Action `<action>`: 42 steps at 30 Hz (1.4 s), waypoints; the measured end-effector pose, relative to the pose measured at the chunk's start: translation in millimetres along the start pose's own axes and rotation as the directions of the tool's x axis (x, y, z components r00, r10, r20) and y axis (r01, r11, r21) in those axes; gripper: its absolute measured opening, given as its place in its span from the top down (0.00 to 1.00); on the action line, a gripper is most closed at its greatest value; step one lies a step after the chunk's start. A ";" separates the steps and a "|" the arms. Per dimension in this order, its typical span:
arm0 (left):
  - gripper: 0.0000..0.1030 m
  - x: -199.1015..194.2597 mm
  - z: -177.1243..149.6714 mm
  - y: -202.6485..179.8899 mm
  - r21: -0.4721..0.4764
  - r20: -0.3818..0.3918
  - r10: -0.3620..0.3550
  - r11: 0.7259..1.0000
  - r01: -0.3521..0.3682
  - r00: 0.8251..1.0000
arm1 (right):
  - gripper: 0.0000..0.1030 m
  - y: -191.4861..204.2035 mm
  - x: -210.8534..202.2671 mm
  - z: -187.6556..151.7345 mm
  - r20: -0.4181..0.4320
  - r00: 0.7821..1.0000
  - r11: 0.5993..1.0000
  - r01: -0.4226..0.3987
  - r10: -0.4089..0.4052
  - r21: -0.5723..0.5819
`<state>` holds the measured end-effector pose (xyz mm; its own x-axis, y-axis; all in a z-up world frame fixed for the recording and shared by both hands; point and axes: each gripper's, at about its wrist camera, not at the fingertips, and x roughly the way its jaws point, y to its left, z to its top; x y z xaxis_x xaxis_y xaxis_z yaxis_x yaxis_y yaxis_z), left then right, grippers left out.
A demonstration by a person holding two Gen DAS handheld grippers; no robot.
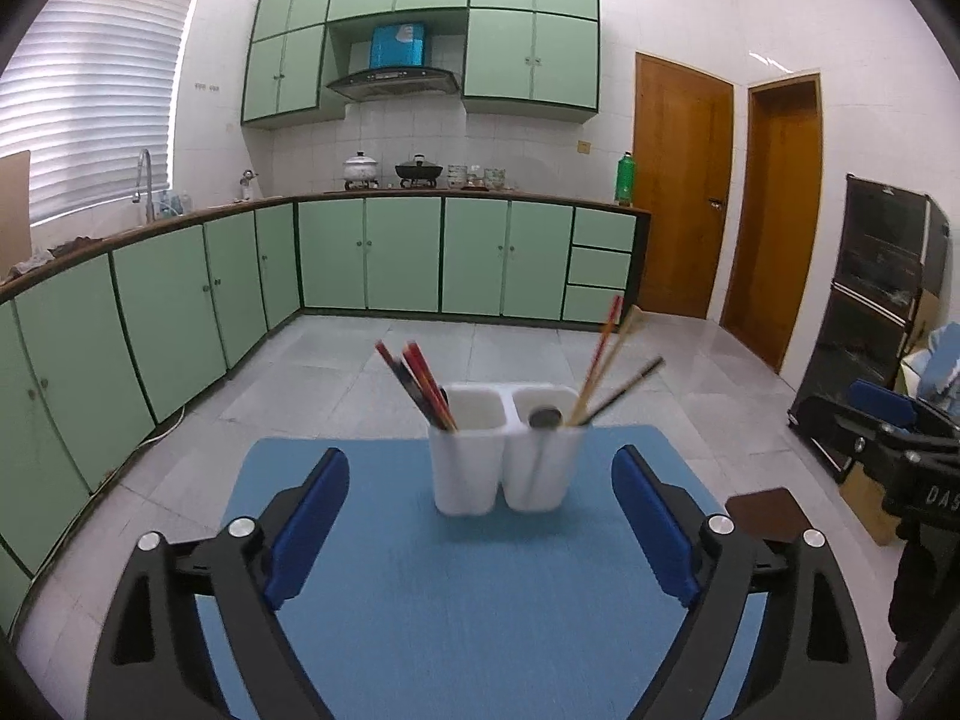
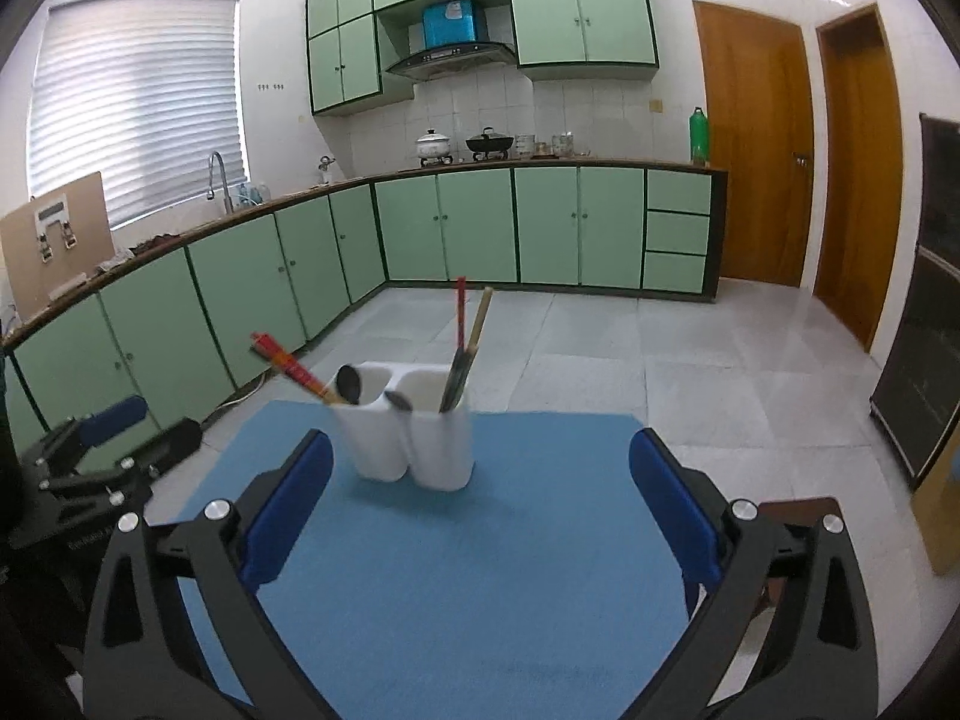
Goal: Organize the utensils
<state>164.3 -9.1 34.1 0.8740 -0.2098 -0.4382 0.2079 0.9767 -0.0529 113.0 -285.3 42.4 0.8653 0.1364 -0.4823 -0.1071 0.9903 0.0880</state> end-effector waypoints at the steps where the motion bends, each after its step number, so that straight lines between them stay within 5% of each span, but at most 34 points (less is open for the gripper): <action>1: 0.14 -4.7 -2.2 -2.1 0.002 0.001 -0.005 1.000 0.005 1.000 | 0.06 2.1 -6.0 -2.9 -0.001 1.000 1.000 -0.006 0.006 0.002; 21: 0.09 -91.1 -24.6 -18.9 0.007 0.073 0.002 1.000 -0.003 0.997 | 0.06 32.4 -87.6 -30.7 0.031 0.997 0.996 -0.070 0.072 -0.055; 42: 0.09 -111.0 -30.6 -13.8 0.006 0.099 0.016 1.000 -0.017 0.995 | 0.06 51.1 -99.4 -35.6 0.040 0.996 0.992 -0.079 0.083 -0.094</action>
<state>51.1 2.1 56.0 0.9164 -0.1977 -0.3481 0.1960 0.9798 -0.0404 4.1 -247.4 63.8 0.8722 0.2171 -0.4382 -0.2208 0.9744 0.0431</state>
